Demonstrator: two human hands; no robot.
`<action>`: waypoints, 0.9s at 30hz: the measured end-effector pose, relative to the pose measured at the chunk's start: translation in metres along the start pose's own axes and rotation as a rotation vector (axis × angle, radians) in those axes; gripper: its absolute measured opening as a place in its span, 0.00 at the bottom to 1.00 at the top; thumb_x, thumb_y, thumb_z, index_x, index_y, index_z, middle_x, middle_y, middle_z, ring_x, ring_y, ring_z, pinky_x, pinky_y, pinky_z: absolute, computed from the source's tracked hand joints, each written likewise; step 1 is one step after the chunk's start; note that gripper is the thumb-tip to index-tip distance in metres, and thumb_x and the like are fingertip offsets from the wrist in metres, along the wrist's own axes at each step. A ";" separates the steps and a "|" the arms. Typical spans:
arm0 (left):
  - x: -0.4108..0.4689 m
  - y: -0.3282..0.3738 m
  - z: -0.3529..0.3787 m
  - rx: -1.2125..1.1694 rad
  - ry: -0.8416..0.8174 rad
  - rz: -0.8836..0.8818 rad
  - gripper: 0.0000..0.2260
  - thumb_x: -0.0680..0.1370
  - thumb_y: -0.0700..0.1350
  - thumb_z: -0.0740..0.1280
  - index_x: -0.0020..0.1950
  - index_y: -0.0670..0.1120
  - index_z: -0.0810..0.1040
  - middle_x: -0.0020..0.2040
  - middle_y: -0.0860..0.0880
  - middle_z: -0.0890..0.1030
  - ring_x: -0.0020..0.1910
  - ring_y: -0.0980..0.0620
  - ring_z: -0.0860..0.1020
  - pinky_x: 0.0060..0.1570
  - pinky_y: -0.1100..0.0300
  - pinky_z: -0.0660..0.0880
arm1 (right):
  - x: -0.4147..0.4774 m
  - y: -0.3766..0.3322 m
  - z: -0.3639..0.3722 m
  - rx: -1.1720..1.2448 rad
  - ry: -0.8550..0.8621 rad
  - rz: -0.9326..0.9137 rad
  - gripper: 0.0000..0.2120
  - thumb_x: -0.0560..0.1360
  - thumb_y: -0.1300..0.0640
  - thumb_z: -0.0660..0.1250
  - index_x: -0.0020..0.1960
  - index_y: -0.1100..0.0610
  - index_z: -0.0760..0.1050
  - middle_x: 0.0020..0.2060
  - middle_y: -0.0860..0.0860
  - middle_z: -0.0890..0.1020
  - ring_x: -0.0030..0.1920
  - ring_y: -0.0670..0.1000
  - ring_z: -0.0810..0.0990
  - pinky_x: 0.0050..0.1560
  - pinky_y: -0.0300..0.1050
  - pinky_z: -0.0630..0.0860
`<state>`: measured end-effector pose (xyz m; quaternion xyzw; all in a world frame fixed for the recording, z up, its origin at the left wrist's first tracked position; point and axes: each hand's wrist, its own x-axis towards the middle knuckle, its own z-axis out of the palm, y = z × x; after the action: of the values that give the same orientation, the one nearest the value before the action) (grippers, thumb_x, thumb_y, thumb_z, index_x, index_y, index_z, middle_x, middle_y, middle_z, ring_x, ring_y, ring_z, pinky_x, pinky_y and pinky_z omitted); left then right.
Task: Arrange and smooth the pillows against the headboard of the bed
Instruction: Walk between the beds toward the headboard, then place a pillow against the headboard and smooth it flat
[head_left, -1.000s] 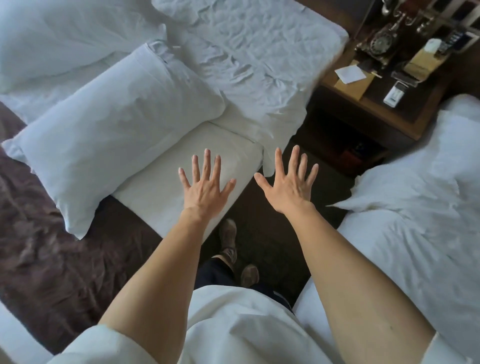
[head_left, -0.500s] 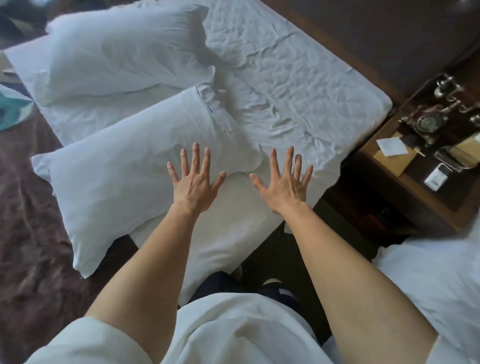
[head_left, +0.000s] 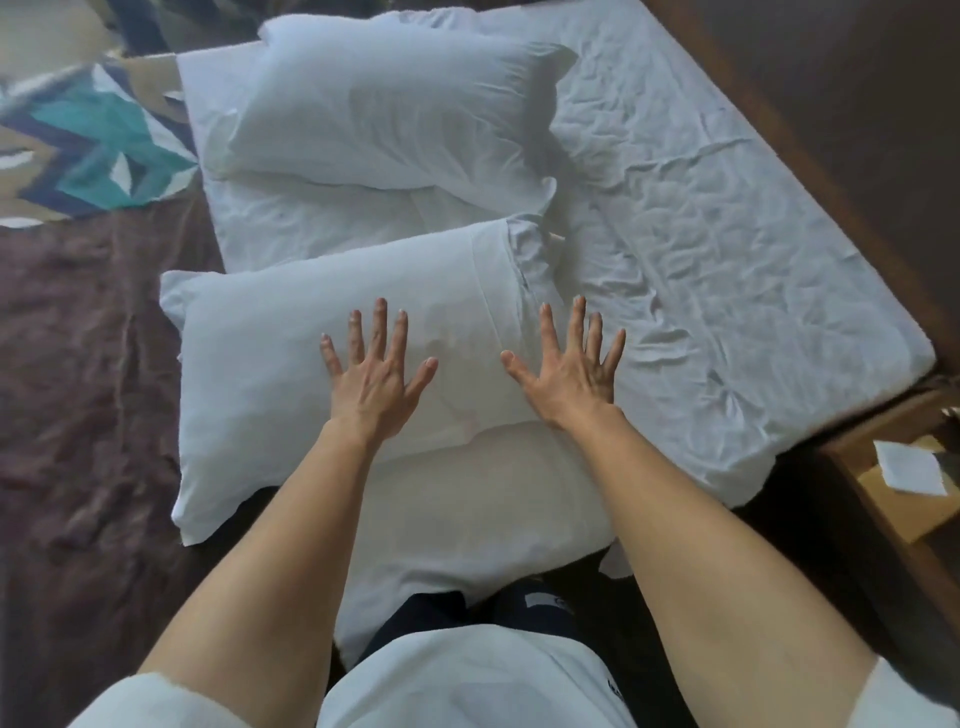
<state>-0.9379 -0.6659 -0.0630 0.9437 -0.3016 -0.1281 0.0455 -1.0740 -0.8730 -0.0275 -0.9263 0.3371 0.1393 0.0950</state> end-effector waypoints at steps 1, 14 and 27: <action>0.006 -0.008 0.000 -0.004 -0.004 -0.036 0.37 0.78 0.71 0.39 0.82 0.54 0.40 0.83 0.51 0.36 0.81 0.42 0.38 0.74 0.33 0.37 | 0.012 -0.007 -0.001 -0.008 -0.008 -0.030 0.43 0.76 0.24 0.42 0.82 0.47 0.36 0.81 0.58 0.34 0.81 0.61 0.35 0.73 0.67 0.28; 0.146 -0.124 0.021 0.015 -0.067 -0.283 0.35 0.79 0.69 0.40 0.83 0.54 0.43 0.83 0.51 0.41 0.82 0.44 0.42 0.76 0.34 0.40 | 0.221 -0.105 0.017 -0.097 -0.018 -0.293 0.43 0.76 0.25 0.41 0.83 0.48 0.46 0.82 0.58 0.44 0.82 0.60 0.42 0.74 0.68 0.30; 0.325 -0.213 0.138 -0.076 0.135 -0.340 0.36 0.76 0.70 0.38 0.82 0.58 0.52 0.84 0.52 0.48 0.82 0.49 0.46 0.77 0.38 0.41 | 0.405 -0.161 0.157 -0.075 0.135 -0.322 0.45 0.73 0.25 0.32 0.81 0.46 0.58 0.80 0.58 0.60 0.80 0.57 0.56 0.78 0.67 0.44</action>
<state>-0.6016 -0.6825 -0.3004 0.9851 -0.1291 -0.0815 0.0790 -0.7021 -0.9511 -0.2931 -0.9784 0.1847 0.0722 0.0584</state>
